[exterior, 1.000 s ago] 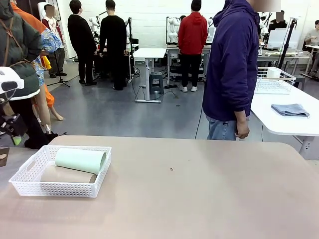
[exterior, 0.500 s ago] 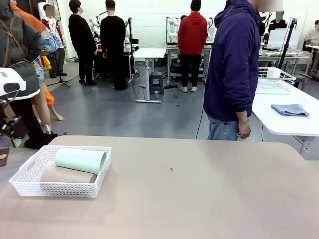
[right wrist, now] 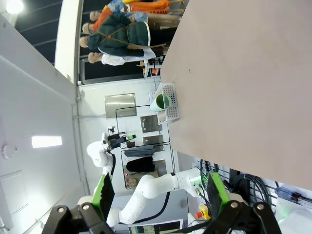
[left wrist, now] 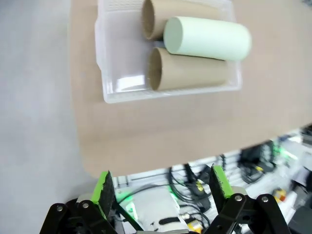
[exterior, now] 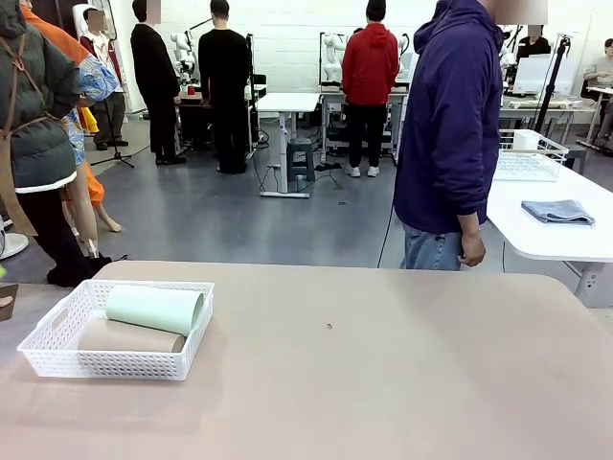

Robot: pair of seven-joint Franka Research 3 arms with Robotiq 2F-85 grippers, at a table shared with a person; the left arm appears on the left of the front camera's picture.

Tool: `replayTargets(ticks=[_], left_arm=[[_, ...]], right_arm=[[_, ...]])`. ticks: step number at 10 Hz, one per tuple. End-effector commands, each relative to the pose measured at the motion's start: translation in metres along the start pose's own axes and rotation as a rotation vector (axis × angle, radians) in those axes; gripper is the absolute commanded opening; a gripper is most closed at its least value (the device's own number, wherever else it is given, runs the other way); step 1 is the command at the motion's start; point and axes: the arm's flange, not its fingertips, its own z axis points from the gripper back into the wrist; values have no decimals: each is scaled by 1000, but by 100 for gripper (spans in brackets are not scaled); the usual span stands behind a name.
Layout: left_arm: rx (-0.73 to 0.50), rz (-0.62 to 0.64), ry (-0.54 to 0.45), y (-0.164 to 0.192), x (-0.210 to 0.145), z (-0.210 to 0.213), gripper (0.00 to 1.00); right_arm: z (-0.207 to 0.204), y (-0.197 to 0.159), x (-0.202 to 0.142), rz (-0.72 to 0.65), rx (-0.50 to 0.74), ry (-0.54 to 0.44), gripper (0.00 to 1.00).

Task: Clean and organize the cups into the basket.
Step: Move the Organizing basket back to the left side of the table.

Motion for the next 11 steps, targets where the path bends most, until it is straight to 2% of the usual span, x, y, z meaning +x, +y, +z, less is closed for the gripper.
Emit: replayTargets(ticks=[1,3,4,5,6,9,11], left_arm=[[-281,37,58,55,6,20,100],[-453,144,-101,120,-1,29,100],[-535,175,-139,149,1,37,100],[-707,186,-117,181,-1,43,100],[-824,196,-93,206,7,50,100],[-959,223,-79,253,16,56,100],[-944,253,-65,266,12,50,100]], right_arm=[[-2,0,-4,-18,-11,3,100],[-2,0,-4,-18,-11,3,100],[-2,0,-4,-18,-11,3,100],[-2,0,-4,-18,-11,3,100],[-2,0,-4,-18,-11,3,100],[-2,0,-4,-18,-11,3,100],[-2,0,-4,-18,-11,3,100]])
